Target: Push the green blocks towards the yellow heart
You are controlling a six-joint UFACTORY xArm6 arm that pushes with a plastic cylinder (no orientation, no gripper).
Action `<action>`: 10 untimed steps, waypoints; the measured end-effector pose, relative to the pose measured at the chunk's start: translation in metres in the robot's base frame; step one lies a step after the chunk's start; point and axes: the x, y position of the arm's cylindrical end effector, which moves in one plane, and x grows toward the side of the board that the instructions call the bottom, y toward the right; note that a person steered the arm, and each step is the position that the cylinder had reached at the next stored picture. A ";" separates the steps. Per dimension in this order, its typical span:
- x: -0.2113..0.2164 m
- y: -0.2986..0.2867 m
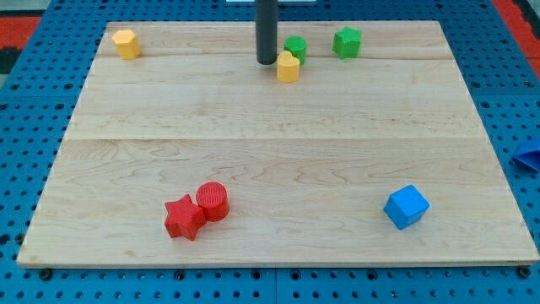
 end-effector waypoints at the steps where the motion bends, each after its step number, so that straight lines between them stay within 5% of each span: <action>1: 0.006 -0.040; 2: 0.001 -0.102; 4: -0.026 0.017; 5: -0.037 0.026; 7: 0.020 0.121; 8: 0.006 0.134; 9: 0.002 0.214; 10: -0.065 0.241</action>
